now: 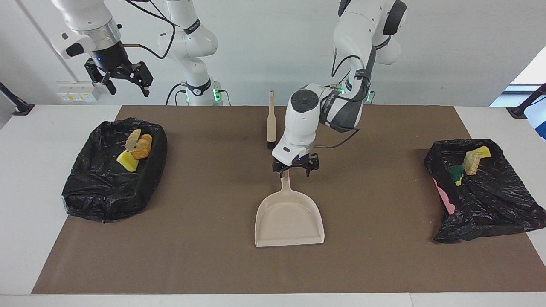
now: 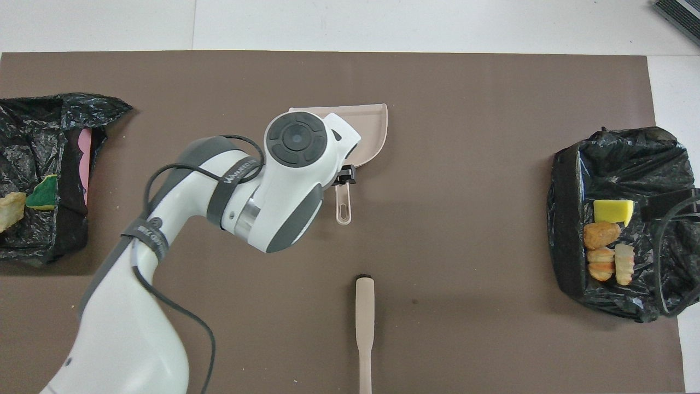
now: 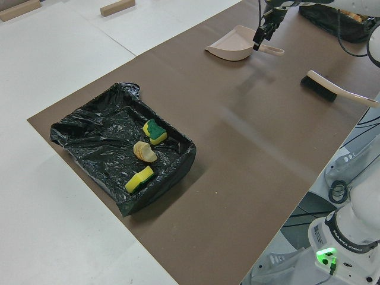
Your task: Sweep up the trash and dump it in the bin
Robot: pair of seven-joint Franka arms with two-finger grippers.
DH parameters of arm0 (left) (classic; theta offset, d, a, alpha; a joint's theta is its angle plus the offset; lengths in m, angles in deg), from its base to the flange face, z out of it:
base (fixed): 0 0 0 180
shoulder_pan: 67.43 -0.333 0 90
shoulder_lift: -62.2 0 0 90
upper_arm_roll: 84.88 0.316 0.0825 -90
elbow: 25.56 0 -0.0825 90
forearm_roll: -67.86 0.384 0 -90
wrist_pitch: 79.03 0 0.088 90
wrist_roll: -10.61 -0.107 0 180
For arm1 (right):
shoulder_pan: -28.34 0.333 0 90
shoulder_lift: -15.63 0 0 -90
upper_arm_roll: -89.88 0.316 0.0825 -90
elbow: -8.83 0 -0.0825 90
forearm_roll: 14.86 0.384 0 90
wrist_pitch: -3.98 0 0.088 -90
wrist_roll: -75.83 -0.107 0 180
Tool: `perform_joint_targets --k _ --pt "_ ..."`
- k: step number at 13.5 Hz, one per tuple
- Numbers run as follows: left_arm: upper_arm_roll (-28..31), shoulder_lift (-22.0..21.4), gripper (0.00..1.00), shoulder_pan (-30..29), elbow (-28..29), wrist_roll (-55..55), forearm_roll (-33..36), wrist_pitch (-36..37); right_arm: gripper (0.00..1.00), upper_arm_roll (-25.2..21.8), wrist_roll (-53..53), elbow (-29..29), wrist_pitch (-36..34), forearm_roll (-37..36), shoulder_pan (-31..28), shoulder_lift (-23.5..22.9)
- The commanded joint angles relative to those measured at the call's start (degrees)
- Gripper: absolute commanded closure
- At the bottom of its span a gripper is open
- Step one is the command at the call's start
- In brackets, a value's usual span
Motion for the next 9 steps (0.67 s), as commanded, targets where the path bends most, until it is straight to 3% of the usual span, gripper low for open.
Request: perform_joint_targets --k 1,5,9 --pt "-0.2 -9.9 0.0 -5.0 7.2 -6.1 -0.7 4.5 0.0 0.0 2.4 -0.2 1.1 0.7 -0.3 0.2" --pt "-0.2 -18.3 0.0 -15.0 7.3 -23.0 -0.7 12.7 0.0 -0.1 4.2 -0.2 1.7 0.5 -0.3 0.1" --pt "0.2 -22.1 0.0 -23.2 3.8 -33.4 -0.7 18.7 0.0 -0.1 4.2 -0.1 1.7 0.6 -0.4 0.2"
